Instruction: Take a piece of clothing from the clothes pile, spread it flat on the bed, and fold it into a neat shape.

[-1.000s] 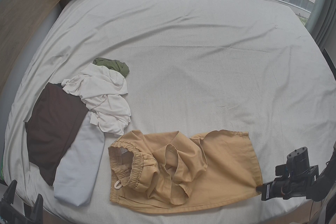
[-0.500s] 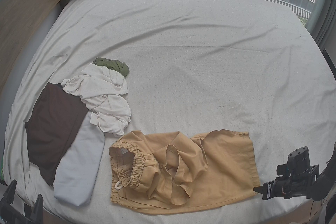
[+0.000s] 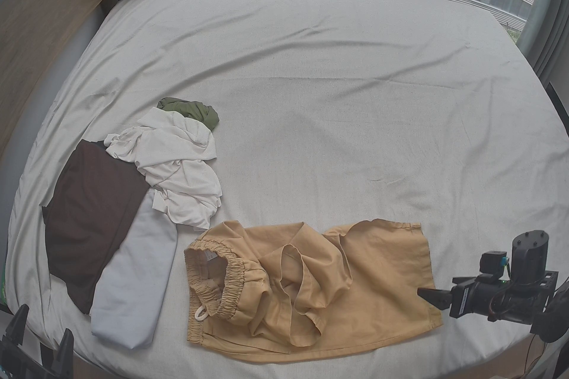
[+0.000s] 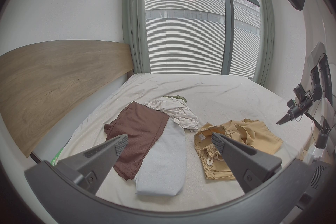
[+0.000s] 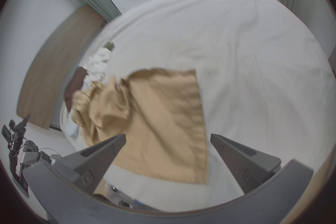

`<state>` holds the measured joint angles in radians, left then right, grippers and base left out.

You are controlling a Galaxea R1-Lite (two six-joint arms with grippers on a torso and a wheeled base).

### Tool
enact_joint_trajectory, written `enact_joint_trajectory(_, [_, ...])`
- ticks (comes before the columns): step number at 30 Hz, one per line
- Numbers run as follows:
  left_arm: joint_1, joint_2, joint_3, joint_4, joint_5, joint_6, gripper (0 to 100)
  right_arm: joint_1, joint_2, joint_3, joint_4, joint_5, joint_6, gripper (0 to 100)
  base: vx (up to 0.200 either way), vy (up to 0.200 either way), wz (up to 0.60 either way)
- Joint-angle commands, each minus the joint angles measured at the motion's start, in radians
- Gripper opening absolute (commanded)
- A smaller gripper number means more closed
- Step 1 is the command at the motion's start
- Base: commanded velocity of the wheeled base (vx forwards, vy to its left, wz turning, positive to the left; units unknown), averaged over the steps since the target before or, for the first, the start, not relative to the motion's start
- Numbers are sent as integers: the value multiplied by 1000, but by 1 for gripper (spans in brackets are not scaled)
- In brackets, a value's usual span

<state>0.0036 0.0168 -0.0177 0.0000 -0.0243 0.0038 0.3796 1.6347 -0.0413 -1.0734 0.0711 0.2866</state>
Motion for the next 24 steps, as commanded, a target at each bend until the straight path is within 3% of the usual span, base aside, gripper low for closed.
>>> enact_joint_trajectory(1, [1, -17, 18, 0, -2, 4, 100, 39, -62, -66, -83, 41, -46, 100, 0, 0, 0])
enact_joint_trajectory(8, [-1, -17, 18, 0, -2, 4, 100, 45, -102, -169, -17, 148, -141, 100, 0, 0, 0])
enact_joint_trajectory(16, [-1, -17, 18, 2, -9, 8, 100, 32, -122, -169, 30, 196, -139, 100, 0, 0, 0])
enact_joint_trajectory(24, [1, -17, 18, -8, -26, 42, 100, 32, -173, -178, 35, 199, -139, 100, 0, 0, 0])
